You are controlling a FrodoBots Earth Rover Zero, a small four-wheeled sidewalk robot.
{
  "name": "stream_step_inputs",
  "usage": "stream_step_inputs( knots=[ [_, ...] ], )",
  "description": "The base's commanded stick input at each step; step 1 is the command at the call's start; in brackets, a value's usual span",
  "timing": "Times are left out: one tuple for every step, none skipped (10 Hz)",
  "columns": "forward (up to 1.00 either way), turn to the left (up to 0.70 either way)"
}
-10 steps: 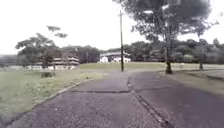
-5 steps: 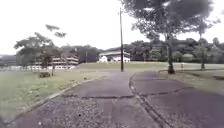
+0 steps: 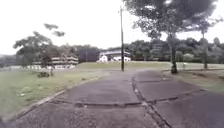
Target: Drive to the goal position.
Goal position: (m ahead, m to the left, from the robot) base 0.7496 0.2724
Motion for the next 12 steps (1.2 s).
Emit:
stream_step_inputs(
  knots=[
    [0.70, 0.00],
    [0.70, 0.00],
    [0.70, 0.00],
    [0.70, 0.00],
    [0.70, 0.00],
    [0.70, 0.00],
    [0.70, 0.00],
    [0.70, 0.00],
    [0.70, 0.00],
    [0.70, 0.00],
    [0.70, 0.00],
    [0.70, 0.00]
  ],
)
